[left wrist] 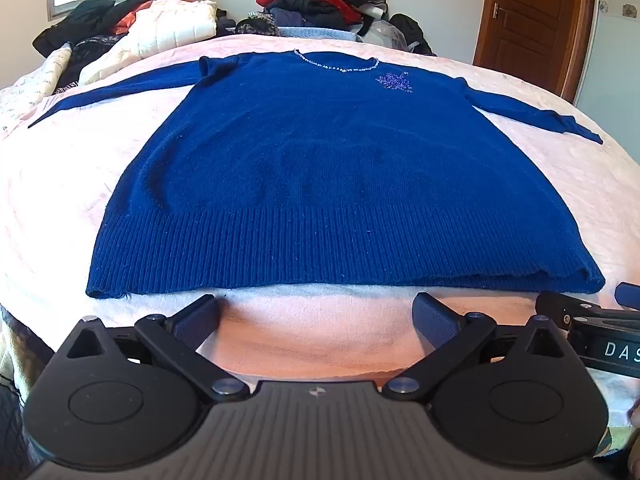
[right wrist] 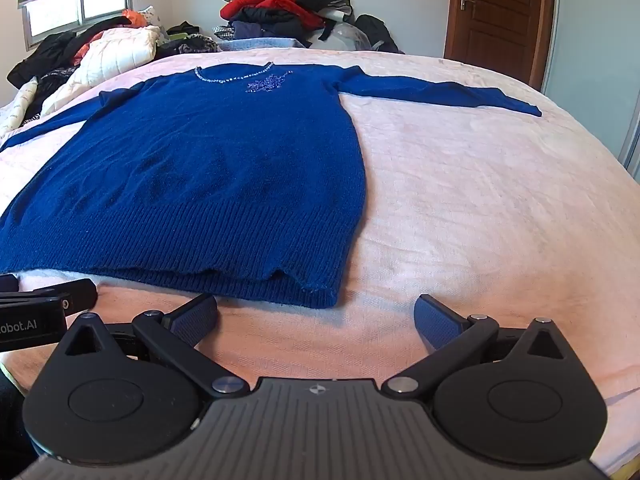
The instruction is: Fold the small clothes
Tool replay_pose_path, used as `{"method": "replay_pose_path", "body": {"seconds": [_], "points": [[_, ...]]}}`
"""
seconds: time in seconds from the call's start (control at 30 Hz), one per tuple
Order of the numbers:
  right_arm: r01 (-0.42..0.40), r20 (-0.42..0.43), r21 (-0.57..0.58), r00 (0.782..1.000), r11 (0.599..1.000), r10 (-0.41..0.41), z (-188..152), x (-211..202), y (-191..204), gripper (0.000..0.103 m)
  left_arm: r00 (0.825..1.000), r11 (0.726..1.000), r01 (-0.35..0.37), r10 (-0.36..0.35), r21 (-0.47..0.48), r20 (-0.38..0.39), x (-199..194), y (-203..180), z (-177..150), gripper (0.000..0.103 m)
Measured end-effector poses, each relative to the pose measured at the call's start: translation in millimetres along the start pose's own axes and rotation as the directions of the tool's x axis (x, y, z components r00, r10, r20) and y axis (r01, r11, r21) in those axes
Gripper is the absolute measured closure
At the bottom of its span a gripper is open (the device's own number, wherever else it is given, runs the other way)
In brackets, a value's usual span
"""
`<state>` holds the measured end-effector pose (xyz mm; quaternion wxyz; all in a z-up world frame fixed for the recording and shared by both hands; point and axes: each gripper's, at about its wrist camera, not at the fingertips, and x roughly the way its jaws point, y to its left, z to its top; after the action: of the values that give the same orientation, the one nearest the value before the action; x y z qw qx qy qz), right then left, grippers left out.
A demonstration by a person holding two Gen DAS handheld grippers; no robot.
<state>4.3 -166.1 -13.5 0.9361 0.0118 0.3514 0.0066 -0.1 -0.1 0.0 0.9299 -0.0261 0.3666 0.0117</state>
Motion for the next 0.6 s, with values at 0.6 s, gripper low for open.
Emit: {"method": "replay_pose_path", "body": {"seconds": [0.6], "points": [[0.000,0.002,-0.001,1.000,1.000,0.000,-0.1,-0.3,-0.3,0.001,1.000,1.000,0.008,-0.008,-0.014,-0.006,1.0,-0.7,-0.3,0.000]]}}
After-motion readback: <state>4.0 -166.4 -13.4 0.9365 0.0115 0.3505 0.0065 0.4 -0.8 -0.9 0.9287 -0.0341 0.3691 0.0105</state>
